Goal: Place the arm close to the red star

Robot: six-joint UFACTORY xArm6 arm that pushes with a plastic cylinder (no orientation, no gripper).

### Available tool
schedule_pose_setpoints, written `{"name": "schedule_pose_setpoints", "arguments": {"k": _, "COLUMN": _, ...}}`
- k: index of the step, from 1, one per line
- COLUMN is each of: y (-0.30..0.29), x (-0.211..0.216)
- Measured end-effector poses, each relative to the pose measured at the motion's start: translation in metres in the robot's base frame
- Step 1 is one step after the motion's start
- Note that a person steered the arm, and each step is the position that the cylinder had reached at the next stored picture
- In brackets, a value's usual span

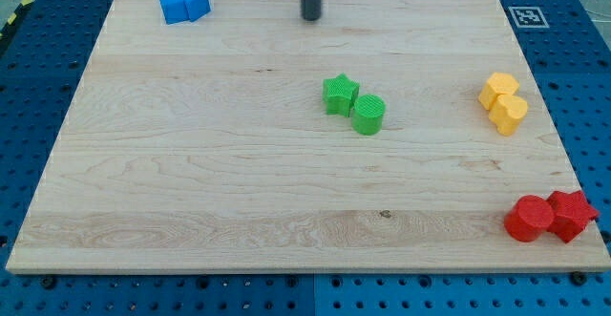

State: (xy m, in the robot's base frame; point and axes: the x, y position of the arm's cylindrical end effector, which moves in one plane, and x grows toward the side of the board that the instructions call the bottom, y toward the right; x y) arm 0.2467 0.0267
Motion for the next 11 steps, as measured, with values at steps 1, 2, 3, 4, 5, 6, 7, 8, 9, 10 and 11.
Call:
{"name": "schedule_pose_setpoints", "arguments": {"k": 1, "y": 0.009, "x": 0.001}}
{"name": "schedule_pose_setpoints", "arguments": {"k": 2, "y": 0.051, "x": 0.025}}
{"name": "schedule_pose_setpoints", "arguments": {"k": 3, "y": 0.121, "x": 0.032}}
{"name": "schedule_pose_setpoints", "arguments": {"k": 4, "y": 0.194, "x": 0.035}}
{"name": "schedule_pose_setpoints", "arguments": {"k": 5, "y": 0.264, "x": 0.072}}
{"name": "schedule_pose_setpoints", "arguments": {"k": 6, "y": 0.316, "x": 0.142}}
{"name": "schedule_pose_setpoints", "arguments": {"k": 7, "y": 0.319, "x": 0.150}}
{"name": "schedule_pose_setpoints", "arguments": {"k": 8, "y": 0.318, "x": 0.174}}
{"name": "schedule_pose_setpoints", "arguments": {"k": 9, "y": 0.318, "x": 0.250}}
{"name": "schedule_pose_setpoints", "arguments": {"k": 10, "y": 0.314, "x": 0.316}}
{"name": "schedule_pose_setpoints", "arguments": {"k": 11, "y": 0.290, "x": 0.351}}
